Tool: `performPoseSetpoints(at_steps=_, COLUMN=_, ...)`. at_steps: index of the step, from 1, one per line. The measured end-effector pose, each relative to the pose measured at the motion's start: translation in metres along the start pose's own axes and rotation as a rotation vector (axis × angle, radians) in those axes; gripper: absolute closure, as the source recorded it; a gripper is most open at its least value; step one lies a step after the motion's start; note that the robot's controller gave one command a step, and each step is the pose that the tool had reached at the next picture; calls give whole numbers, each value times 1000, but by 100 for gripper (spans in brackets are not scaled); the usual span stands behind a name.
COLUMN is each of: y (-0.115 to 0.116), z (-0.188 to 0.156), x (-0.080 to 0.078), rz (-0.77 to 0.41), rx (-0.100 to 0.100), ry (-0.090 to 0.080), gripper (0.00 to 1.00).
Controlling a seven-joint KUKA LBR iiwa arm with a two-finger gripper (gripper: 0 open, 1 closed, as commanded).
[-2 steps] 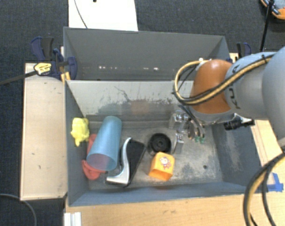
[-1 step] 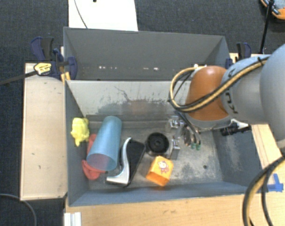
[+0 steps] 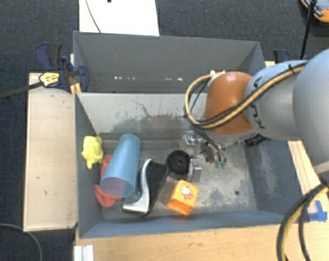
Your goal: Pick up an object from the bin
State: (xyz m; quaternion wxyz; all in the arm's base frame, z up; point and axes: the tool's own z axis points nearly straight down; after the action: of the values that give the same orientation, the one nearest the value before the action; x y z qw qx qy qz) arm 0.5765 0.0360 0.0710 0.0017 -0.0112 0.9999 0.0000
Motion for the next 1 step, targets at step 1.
performPoseSetpoints(at_steps=1, y=12, z=0, x=5, rz=121, rx=-1, ry=0, gripper=0)
